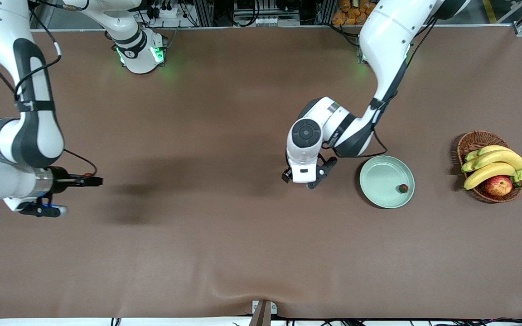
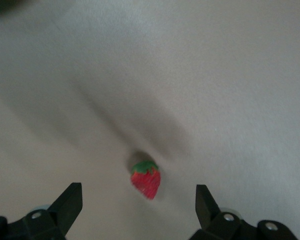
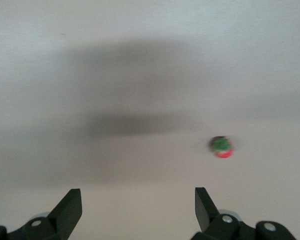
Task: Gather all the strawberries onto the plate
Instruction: 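Grasp the middle strawberry with the left gripper while the right gripper reaches the last, then drop the strawberry onto the plate with the left gripper while the right gripper grasps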
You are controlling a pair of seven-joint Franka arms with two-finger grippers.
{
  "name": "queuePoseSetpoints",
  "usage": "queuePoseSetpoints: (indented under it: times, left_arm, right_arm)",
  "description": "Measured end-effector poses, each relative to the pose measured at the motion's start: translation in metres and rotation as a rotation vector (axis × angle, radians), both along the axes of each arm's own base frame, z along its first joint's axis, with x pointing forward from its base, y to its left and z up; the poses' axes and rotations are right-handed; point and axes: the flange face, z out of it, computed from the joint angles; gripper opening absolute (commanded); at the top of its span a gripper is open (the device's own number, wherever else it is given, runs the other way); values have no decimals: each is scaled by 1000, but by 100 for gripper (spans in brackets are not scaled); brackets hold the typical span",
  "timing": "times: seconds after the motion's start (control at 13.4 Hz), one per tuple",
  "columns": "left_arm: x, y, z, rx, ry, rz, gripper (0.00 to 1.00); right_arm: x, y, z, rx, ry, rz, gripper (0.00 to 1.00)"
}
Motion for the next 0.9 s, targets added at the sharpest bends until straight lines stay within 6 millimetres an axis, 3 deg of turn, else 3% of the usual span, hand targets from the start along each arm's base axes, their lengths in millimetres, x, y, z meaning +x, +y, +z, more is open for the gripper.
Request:
queuePoseSetpoints:
  times: [0.15,0.37,0.52,0.6,0.67,0.75,0.9]
  left_arm:
    - [-5,-5,-18,13,-6,31,98]
    - [-7,-6,-30,10,-4,45,85]
    - [-11,-6,-38,14,4,42,59]
    - [-12,-6,-41,15,6,43,38]
    - [-12,-6,-42,15,5,44,11]
    - [-11,-5,-41,14,4,45,0]
    - [-9,-4,-41,13,1,49,0]
  right_arm:
    - [-8,-22,-22,-23,-29,36,100]
    - [-28,-43,-64,-45,-76,68,100]
    - [-37,-46,-79,-49,-74,69,100]
    - [-39,-46,-82,-49,-71,68,100]
    - [-41,-48,-85,-51,-71,66,100]
    - [-44,-51,-89,-53,-77,67,98]
    - [-53,-62,-101,-58,-100,85,90]
